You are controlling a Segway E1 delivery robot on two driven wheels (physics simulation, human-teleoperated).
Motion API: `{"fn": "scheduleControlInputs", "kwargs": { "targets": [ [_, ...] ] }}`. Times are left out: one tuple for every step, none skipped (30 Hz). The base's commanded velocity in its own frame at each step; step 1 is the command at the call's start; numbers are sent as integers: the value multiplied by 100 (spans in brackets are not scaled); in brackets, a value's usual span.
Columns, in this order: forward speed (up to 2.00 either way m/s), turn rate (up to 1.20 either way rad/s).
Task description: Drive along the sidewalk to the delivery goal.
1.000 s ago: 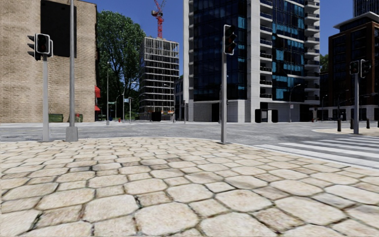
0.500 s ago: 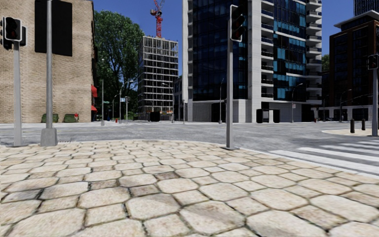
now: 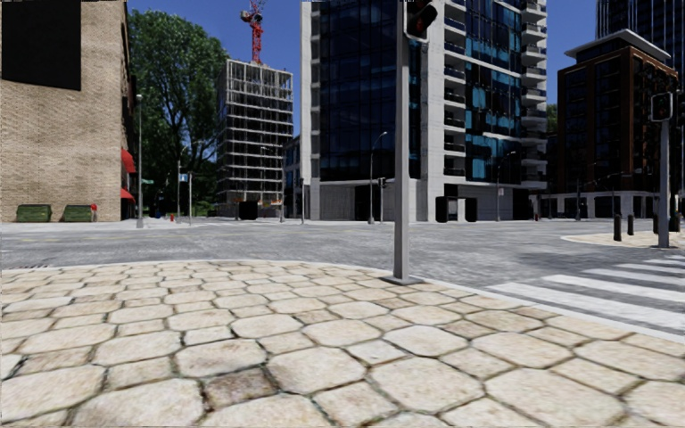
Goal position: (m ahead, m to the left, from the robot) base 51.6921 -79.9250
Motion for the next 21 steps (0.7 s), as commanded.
{"fn": "scheduleControlInputs", "kwargs": {
  "targets": [
    [200, -56],
    [200, -56],
    [200, -56],
    [200, -56],
    [200, -56],
    [200, -57],
    [200, -57],
    [200, -57],
    [200, -57],
    [200, -57],
    [200, -57],
    [200, -57],
    [200, -57],
    [200, -57],
    [200, -57],
    [200, -57],
    [200, -57],
    [200, -58],
    [200, -63],
    [200, -63],
    [200, -76]
  ]
}}
